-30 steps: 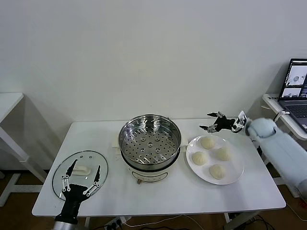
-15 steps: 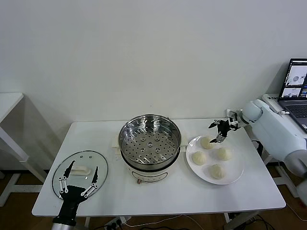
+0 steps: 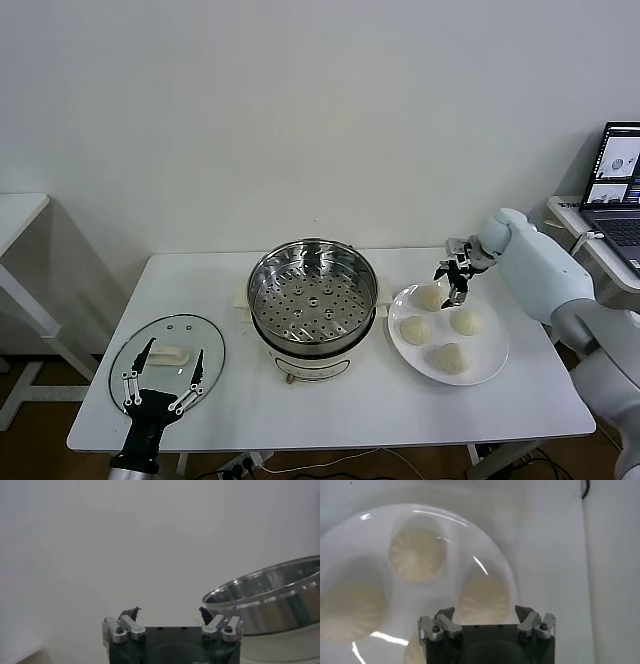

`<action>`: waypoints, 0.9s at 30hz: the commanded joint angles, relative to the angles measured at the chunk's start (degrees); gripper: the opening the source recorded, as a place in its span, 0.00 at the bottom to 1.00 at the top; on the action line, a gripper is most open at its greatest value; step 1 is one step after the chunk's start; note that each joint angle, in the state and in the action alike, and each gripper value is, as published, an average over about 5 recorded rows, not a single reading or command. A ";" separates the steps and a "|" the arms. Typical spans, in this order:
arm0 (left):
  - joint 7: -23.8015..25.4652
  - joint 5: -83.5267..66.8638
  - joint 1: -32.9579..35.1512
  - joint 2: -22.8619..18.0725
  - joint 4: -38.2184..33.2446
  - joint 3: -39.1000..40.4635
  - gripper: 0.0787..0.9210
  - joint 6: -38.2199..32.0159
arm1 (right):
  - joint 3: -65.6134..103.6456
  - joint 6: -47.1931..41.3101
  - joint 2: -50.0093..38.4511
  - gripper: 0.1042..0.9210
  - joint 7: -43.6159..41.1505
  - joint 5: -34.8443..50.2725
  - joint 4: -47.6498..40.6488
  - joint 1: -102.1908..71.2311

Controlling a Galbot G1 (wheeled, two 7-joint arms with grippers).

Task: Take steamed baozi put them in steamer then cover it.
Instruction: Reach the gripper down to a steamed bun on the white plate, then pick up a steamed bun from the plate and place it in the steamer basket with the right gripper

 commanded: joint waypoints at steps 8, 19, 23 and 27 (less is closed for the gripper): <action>-0.16 -0.02 -0.04 0.17 0.23 -0.11 0.88 -0.27 | 0.23 0.67 3.38 0.87 2.76 -3.80 -4.83 0.09; -0.28 -0.03 -0.03 0.14 0.12 -0.18 0.88 -0.35 | 0.01 0.99 3.82 0.71 3.65 -3.83 -4.53 -0.47; -0.32 -0.04 0.11 0.16 -0.19 -0.21 0.88 -0.25 | -0.98 1.76 2.58 0.66 2.98 -2.68 -1.35 -0.08; -0.35 -0.03 0.26 0.14 -0.65 -0.23 0.88 -0.03 | -3.22 7.27 0.04 0.65 0.99 -0.26 4.99 2.47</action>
